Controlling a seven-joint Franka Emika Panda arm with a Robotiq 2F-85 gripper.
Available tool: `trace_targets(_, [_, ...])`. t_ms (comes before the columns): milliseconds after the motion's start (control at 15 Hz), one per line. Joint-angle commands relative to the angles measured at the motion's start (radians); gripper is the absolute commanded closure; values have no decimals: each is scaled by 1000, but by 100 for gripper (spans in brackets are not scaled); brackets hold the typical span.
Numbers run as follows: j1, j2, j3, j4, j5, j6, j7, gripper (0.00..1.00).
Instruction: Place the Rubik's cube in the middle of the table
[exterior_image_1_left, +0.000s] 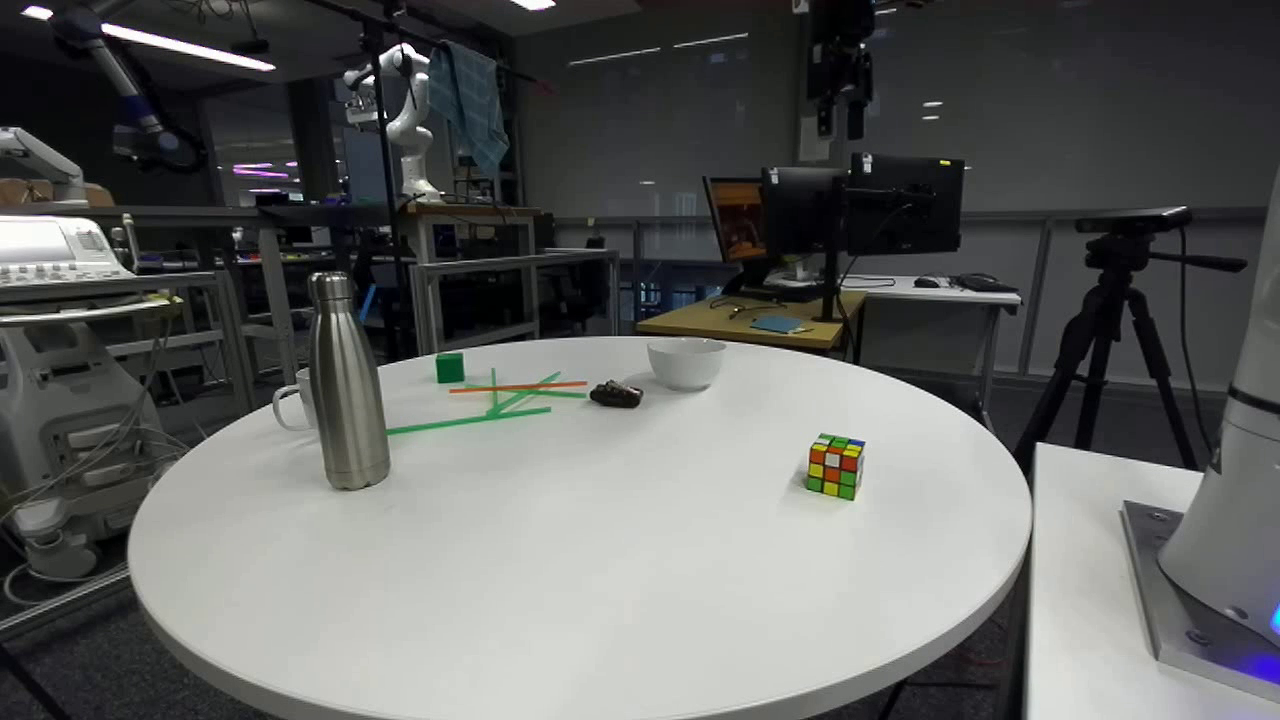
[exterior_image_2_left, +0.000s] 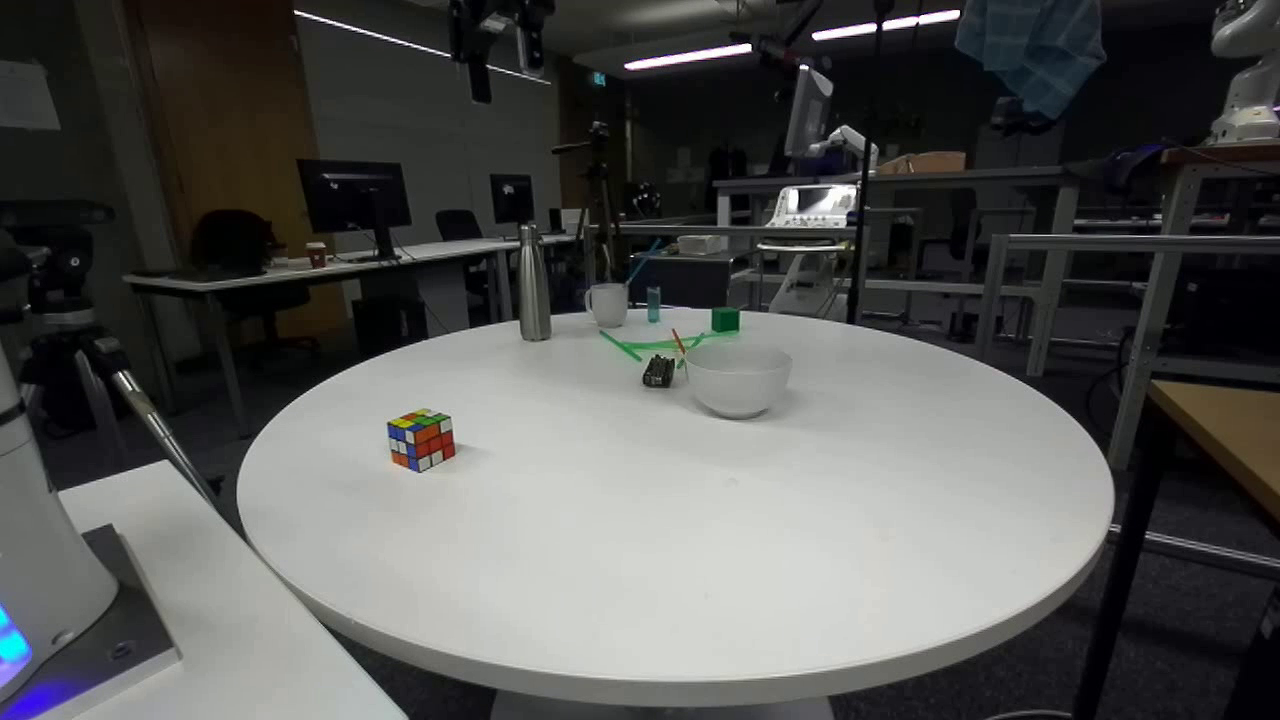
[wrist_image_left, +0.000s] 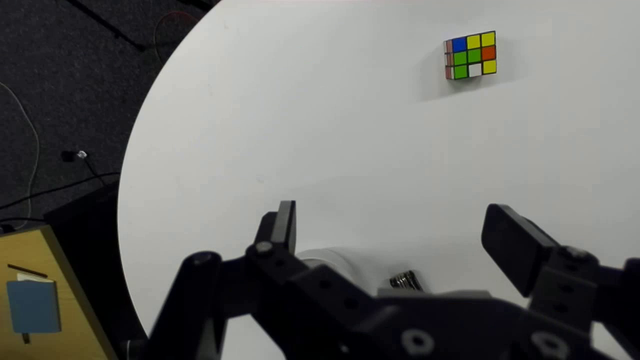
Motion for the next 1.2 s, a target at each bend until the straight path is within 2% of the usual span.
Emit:
trace_targets(0, [26, 149, -2, 184, 56, -62, -73, 0])
trace_targets(600, [54, 414, 36, 496, 150, -246, -242, 0])
trace_targets(1133, [50, 624, 90, 694, 151, -478, -230, 0])
